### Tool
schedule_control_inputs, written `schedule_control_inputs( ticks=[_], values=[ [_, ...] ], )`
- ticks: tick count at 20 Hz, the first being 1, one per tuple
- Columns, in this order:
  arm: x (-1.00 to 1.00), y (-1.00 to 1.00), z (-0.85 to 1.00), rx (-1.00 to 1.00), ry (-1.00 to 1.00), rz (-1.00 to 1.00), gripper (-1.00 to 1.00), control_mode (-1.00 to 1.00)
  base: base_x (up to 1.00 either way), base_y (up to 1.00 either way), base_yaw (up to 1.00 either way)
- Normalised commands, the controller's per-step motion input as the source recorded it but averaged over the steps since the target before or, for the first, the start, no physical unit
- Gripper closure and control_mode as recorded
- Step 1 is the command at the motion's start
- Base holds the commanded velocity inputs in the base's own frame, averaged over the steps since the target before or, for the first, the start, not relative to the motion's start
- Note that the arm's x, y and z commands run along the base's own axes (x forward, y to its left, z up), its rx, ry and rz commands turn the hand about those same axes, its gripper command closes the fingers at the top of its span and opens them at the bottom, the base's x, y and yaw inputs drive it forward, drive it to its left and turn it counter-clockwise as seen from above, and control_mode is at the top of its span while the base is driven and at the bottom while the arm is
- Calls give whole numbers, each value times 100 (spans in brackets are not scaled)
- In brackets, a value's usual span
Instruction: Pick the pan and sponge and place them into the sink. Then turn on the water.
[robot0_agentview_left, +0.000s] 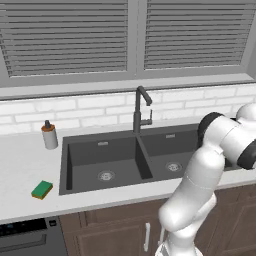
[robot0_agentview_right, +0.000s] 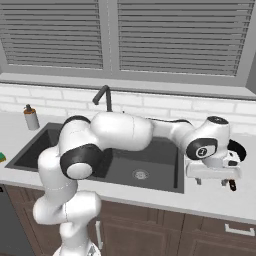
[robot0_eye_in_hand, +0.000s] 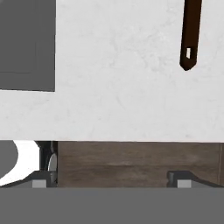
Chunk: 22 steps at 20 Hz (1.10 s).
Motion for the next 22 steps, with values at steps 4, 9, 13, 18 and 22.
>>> schedule_control_inputs(
  ticks=[4,9,13,18,22],
  values=[
    [20,-44,-4,3,-2,3,-100,-100,0,0,0],
    [26,-44,-1,7,0,3,-100,-100,0,0,0],
    [33,-27,0,9,1,2,-100,-100,0,0,0],
    [35,-8,-1,4,0,3,-100,-100,0,0,0],
    [28,-10,-18,2,0,3,-100,-100,0,0,0]
  ],
)
